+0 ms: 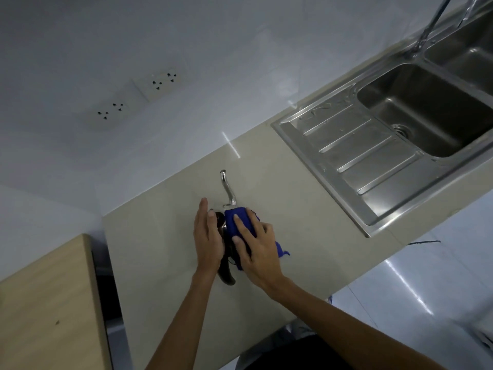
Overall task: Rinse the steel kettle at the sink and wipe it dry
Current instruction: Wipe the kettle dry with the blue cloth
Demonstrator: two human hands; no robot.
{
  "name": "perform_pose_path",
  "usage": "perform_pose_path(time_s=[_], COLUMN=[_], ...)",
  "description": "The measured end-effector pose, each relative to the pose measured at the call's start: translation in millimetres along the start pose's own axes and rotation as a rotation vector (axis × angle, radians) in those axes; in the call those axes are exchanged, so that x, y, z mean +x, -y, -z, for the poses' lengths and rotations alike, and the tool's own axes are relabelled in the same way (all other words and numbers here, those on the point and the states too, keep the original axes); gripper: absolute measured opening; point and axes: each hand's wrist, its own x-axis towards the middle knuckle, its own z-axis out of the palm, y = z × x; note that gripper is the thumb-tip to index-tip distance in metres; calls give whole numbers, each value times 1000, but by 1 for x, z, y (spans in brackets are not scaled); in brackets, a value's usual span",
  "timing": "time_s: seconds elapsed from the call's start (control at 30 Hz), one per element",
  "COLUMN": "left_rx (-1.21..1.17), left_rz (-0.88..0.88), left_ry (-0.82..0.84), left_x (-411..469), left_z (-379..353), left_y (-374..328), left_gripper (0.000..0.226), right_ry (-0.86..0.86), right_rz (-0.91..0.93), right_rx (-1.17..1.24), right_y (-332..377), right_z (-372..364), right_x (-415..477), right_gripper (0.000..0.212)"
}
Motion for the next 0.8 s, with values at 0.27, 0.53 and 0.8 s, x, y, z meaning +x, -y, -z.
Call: perform_pose_path(time_s=[0.27,0.53,0.8], left_rx=[-15,21,-15], left_rz=[64,45,15], left_ry=[-44,-51,-50], left_x=[1,3,4], left_z=[-5,-7,-8], left_y=[-5,-4,-3], left_gripper=[63,63,62], right_ry=[-25,-54,150], right_rz=[-222,-244,-730], right_rx=[334,480,809], right_y=[-4,8,-40], right_z=[-25,-29,-33], right_x=[48,35,79], right_gripper=[43,40,36])
